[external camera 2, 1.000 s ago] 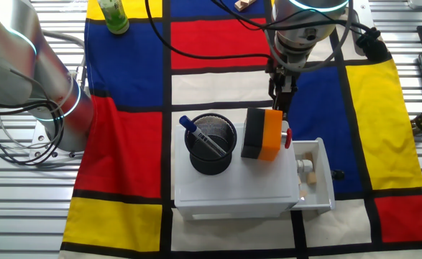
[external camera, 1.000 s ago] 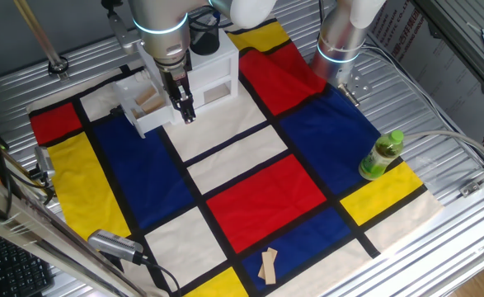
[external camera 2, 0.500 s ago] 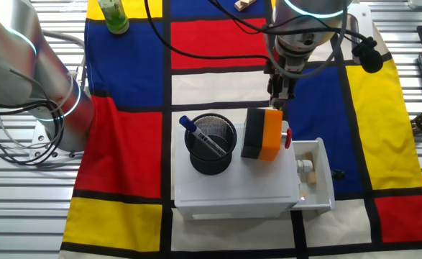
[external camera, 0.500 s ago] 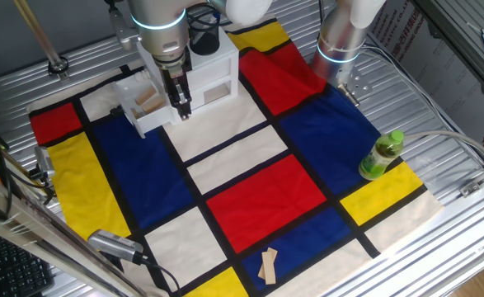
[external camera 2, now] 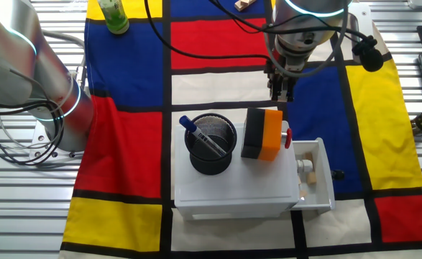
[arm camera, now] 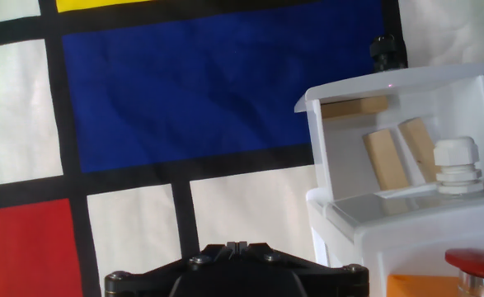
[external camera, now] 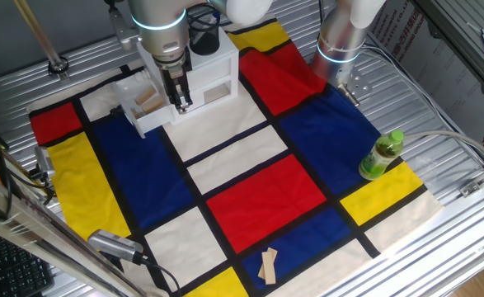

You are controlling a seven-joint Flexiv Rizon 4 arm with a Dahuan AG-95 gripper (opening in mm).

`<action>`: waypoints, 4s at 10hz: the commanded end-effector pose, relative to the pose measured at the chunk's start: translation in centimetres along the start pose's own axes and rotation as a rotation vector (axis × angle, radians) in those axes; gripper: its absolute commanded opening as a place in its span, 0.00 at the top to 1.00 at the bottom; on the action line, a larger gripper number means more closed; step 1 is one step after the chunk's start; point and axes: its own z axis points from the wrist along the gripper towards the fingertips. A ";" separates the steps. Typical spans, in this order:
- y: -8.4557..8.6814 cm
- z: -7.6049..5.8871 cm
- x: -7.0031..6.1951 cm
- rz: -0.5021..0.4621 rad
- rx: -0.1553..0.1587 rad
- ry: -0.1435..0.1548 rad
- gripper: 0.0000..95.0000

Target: Use the gripper to push and close the drawer

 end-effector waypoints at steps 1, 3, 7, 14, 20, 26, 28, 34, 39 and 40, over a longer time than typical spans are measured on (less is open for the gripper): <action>0.0 0.0 0.0 -0.001 0.001 0.000 1.00; 0.0 0.0 0.0 -0.001 0.001 0.000 1.00; 0.0 0.0 0.0 -0.001 0.001 0.000 1.00; 0.0 0.0 0.0 -0.001 0.001 0.000 1.00; 0.0 0.0 0.0 -0.019 0.008 0.021 1.00; 0.0 0.0 0.0 -0.107 0.020 0.027 1.00; 0.0 0.0 0.0 -0.050 0.017 0.015 1.00; 0.0 0.0 0.0 -0.055 0.005 0.018 1.00; -2.0 1.5 -3.3 -0.104 -0.001 0.038 1.00; -1.9 1.5 -4.4 -0.107 -0.003 0.043 1.00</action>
